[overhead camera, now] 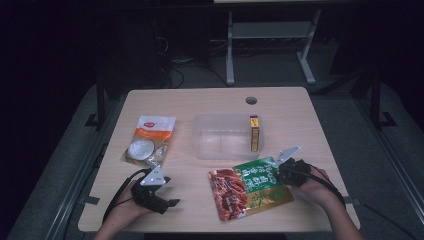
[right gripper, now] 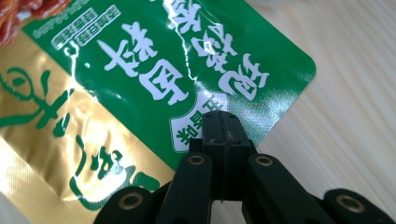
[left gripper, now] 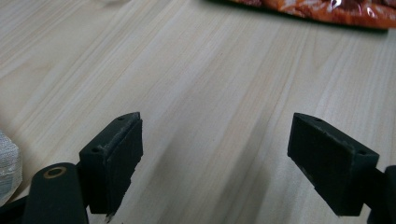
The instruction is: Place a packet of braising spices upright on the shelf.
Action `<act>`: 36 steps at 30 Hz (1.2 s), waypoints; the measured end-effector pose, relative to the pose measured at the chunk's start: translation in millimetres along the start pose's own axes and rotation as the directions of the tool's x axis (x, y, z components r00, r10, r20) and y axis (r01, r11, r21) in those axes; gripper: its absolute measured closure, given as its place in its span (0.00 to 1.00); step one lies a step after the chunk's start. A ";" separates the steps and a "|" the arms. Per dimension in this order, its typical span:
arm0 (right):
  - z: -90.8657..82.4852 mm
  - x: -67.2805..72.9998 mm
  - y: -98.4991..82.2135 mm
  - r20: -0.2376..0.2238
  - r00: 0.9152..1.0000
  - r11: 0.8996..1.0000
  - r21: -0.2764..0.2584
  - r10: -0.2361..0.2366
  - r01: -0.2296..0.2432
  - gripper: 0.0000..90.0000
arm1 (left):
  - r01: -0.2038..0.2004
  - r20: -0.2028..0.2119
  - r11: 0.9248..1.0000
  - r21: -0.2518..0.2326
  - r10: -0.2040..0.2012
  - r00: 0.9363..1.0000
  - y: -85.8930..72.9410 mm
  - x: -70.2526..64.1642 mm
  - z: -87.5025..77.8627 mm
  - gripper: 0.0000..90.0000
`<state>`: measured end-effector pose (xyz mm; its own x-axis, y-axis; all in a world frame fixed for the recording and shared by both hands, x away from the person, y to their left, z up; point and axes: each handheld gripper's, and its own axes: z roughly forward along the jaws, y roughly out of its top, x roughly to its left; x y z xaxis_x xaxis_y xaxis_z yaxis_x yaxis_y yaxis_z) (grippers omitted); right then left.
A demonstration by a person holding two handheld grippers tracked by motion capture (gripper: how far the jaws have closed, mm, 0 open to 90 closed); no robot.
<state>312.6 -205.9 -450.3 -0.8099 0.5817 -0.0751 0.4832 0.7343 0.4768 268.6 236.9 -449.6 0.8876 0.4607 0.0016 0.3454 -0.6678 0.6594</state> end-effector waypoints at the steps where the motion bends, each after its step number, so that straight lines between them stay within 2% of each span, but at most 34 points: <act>1: 1.4 2.7 2.4 -0.002 1.000 1.000 -0.003 -0.020 0.020 1.00 | -0.001 0.001 1.000 0.004 0.001 1.000 0.2 -0.3 -0.2 0.20; 6: 6.5 15.3 14.3 -0.030 0.996 0.996 -0.007 -0.084 0.084 1.00 | -0.009 0.002 1.000 0.006 0.009 1.000 0.7 -0.7 0.3 0.20; 13: 13.7 31.4 30.0 -0.062 0.988 0.990 -0.024 -0.142 0.141 1.00 | -0.014 0.007 1.000 0.008 0.014 1.000 1.6 -1.8 0.7 0.20; 17: 18.7 41.7 39.8 -0.093 0.979 0.983 -0.043 -0.179 0.176 1.00 | -0.013 0.008 1.000 0.005 0.013 1.000 1.7 -2.3 1.0 0.20; 27: 27.6 62.8 57.4 -0.116 0.961 0.967 -0.076 -0.251 0.243 1.00 | -0.011 0.010 1.000 -0.003 0.011 1.000 2.5 -3.9 1.1 0.20; 28: 27.7 63.3 57.6 -0.122 0.963 0.969 -0.080 -0.242 0.233 1.00 | -0.011 0.010 1.000 -0.004 0.011 1.000 2.6 -4.0 0.9 0.20; 29: 27.5 61.3 57.2 -0.120 0.961 0.967 -0.088 -0.250 0.240 1.00 | -0.010 0.011 1.000 -0.004 0.010 1.000 2.7 -3.9 0.6 0.20; 31: 22.5 57.3 56.1 -0.124 0.966 0.970 -0.110 -0.228 0.215 1.00 | -0.018 0.009 1.000 -0.004 0.018 1.000 2.6 -3.0 -0.4 0.20; 33: 13.2 52.2 53.4 -0.113 0.977 0.976 -0.142 -0.184 0.167 1.00 | -0.008 0.016 1.000 -0.006 0.009 1.000 3.2 -3.0 -1.0 0.20; 36: 2.2 45.5 43.2 -0.113 0.988 0.981 -0.173 -0.108 0.088 0.86 | -0.006 0.019 1.000 -0.020 0.007 1.000 6.5 -4.8 -0.5 0.19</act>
<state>297.3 -147.0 -435.0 -0.8900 0.4552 -0.0265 0.3454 0.7110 0.6126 266.5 230.7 -444.9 0.8955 0.4449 -0.0085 0.3338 -0.6591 0.6740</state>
